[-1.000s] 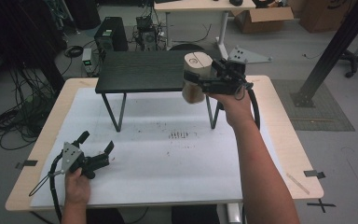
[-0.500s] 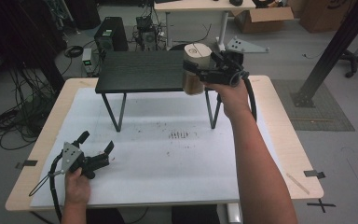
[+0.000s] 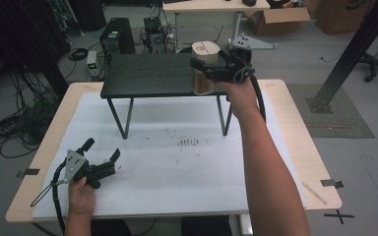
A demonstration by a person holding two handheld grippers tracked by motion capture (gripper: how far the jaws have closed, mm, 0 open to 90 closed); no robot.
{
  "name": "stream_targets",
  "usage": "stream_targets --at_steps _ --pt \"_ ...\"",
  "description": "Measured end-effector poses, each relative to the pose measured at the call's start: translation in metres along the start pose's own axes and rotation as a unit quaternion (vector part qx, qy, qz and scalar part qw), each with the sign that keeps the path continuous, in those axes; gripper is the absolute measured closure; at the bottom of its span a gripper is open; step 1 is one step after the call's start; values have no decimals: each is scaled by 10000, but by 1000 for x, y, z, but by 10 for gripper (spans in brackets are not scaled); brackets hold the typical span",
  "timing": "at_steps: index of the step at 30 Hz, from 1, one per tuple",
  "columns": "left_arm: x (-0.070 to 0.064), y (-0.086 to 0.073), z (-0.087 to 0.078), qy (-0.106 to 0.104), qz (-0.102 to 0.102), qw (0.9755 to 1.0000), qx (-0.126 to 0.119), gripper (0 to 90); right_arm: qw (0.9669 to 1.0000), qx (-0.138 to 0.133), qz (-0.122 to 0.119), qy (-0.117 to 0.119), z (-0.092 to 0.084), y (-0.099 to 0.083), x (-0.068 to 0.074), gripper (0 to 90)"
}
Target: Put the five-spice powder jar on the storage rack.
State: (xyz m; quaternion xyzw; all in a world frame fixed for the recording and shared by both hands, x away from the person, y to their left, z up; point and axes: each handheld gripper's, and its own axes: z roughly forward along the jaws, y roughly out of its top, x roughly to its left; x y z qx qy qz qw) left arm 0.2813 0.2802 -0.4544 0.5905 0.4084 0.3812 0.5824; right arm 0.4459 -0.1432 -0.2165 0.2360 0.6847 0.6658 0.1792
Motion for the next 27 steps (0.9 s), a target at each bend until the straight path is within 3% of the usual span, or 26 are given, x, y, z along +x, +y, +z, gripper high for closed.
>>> stream_targets --at_steps 14,27 --pt "0 0 0 -1 -1 10000 -3 2 9992 74 5 -383 12 -2 -13 240" --pt "0 0 0 -4 9 10000 3 2 9986 54 -39 -533 20 -5 -16 240"
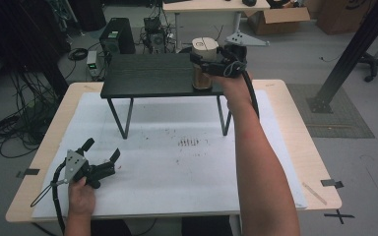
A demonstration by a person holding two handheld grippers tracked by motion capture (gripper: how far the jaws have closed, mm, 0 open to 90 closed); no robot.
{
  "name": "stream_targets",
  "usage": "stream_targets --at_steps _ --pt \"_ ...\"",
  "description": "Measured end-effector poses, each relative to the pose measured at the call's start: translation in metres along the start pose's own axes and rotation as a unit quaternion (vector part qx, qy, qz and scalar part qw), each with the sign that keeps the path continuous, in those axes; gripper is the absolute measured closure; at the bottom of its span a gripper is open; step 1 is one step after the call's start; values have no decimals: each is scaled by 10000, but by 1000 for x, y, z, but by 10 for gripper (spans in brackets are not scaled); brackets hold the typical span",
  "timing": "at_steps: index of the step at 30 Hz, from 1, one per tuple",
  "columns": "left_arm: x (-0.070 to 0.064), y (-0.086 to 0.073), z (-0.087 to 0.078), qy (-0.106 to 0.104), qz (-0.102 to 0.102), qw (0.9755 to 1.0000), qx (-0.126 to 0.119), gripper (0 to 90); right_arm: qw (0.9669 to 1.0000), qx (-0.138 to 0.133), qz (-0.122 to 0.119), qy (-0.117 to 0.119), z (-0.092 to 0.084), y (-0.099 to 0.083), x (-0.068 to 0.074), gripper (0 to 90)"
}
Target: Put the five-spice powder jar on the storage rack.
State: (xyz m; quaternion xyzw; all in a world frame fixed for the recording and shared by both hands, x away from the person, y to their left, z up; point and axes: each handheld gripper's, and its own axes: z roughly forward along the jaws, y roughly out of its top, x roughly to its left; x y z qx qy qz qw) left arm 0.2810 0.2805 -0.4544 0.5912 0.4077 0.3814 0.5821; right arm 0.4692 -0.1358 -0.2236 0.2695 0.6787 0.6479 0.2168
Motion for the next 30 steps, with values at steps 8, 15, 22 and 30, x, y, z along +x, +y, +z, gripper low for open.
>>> stream_targets --at_steps 8,15,22,30 --pt "0 0 0 2 2 10000 0 2 10000 -43 -63 10 2 -2 1 240" --pt "0 0 0 3 9 10000 0 2 9999 -148 -62 20 1 -5 1 240" --pt "0 0 0 5 13 10000 -1 2 9999 -139 -64 18 1 -5 1 239" --pt "0 0 0 5 12 10000 -1 2 9999 -140 -50 18 0 -5 1 230"
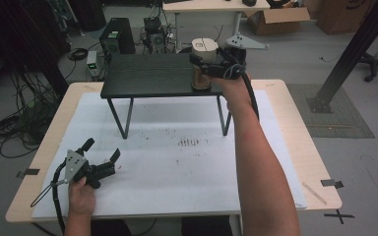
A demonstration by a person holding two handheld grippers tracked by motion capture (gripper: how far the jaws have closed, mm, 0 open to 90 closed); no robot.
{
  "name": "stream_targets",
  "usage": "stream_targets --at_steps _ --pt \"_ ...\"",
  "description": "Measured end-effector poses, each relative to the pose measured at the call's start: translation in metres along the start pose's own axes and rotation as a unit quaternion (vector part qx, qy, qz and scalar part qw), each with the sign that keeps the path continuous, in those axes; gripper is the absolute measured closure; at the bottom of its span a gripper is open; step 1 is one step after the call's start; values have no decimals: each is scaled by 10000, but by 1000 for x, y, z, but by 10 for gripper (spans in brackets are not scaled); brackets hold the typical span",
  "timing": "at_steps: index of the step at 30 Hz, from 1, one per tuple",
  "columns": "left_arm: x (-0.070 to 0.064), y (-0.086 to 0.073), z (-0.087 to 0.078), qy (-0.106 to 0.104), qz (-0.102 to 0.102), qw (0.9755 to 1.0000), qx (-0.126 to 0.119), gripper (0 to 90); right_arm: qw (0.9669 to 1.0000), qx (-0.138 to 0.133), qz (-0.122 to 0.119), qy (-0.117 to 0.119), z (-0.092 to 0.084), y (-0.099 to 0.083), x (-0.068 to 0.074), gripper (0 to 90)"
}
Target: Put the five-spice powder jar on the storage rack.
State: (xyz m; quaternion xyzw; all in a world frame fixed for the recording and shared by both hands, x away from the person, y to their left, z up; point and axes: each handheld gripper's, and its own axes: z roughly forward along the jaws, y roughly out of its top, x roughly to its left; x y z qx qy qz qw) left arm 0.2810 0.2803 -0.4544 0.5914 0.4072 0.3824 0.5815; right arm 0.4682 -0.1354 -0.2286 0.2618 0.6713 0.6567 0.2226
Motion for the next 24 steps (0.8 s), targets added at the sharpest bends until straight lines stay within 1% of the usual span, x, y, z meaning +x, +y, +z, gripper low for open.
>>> stream_targets --at_steps 1,2,3,5,10,19,22,24 --pt "0 0 0 0 4 10000 -1 2 10000 -17 22 14 0 0 0 215" --pt "0 0 0 0 4 10000 0 2 10000 -55 27 -27 -1 0 -1 198" --pt "0 0 0 0 7 10000 -2 2 10000 -70 24 -30 -3 1 -1 196" --pt "0 0 0 0 5 10000 -1 2 10000 1 -46 -36 -3 1 0 185" --pt "0 0 0 -5 10 10000 3 2 9999 110 -76 -50 -4 1 1 160" --pt "0 0 0 -2 21 10000 10 3 9998 155 -59 -78 -12 2 1 119" --pt "0 0 0 0 16 10000 7 3 9998 151 -35 -113 -17 2 0 108" --pt "0 0 0 1 13 10000 5 2 9999 107 26 -105 -22 2 -3 102"
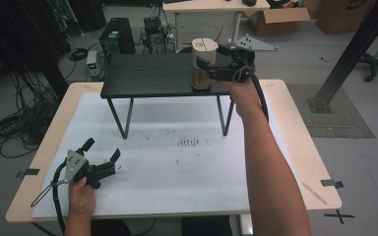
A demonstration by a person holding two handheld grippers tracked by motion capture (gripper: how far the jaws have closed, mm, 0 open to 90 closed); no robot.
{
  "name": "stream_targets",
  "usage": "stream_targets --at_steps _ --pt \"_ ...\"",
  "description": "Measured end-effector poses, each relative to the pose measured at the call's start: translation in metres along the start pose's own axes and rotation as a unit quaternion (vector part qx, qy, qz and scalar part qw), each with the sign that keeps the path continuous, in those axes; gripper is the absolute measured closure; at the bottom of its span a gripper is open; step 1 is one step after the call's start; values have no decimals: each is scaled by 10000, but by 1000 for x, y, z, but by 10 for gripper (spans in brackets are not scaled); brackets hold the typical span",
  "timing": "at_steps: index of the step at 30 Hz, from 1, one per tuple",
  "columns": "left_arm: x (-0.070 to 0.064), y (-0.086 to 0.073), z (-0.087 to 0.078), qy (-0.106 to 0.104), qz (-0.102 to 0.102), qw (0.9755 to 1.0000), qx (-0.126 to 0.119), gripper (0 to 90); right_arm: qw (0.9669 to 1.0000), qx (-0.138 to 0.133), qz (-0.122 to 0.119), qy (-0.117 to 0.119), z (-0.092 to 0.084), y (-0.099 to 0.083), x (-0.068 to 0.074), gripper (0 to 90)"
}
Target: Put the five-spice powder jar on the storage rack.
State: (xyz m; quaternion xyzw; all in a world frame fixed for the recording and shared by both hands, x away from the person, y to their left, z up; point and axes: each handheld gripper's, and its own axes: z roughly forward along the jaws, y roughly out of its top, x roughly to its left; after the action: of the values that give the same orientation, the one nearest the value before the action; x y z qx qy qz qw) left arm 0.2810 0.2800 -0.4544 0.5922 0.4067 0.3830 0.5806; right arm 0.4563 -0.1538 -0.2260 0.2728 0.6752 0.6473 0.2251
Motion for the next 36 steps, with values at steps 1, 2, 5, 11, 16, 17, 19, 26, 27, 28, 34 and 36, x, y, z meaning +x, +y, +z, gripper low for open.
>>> stream_targets --at_steps 1,2,5,11,16,17,19,26,27,28,34,36 --pt "0 0 0 0 0 10000 0 2 10000 0 0 0 0 0 0 102" --pt "0 0 0 -1 -4 10000 0 2 10000 -33 32 -3 -3 -1 -1 98" --pt "0 0 0 0 -1 10000 1 2 10000 -20 69 -14 -6 -1 -2 89" --pt "0 0 0 -4 4 10000 5 2 9999 -114 90 59 -17 -5 -3 80" --pt "0 0 0 -4 -7 10000 5 3 9999 -120 84 66 -24 -8 -3 72" --pt "0 0 0 -4 -7 10000 5 2 9999 -120 84 66 -24 -8 -3 72" --pt "0 0 0 -5 -10 10000 4 3 9999 -111 95 77 -26 -8 -3 65" --pt "0 0 0 -5 -9 10000 10 3 9999 -117 26 105 -34 -12 0 47" --pt "0 0 0 -5 -10 10000 9 3 9999 -115 20 109 -35 -13 1 44" --pt "0 0 0 -5 -10 10000 9 2 9999 -103 14 121 -37 -15 1 42" --pt "0 0 0 -4 -13 10000 7 3 9998 -144 53 120 -45 -21 2 28" --pt "0 0 0 -5 -12 10000 9 3 9998 -165 66 134 -47 -23 3 27"
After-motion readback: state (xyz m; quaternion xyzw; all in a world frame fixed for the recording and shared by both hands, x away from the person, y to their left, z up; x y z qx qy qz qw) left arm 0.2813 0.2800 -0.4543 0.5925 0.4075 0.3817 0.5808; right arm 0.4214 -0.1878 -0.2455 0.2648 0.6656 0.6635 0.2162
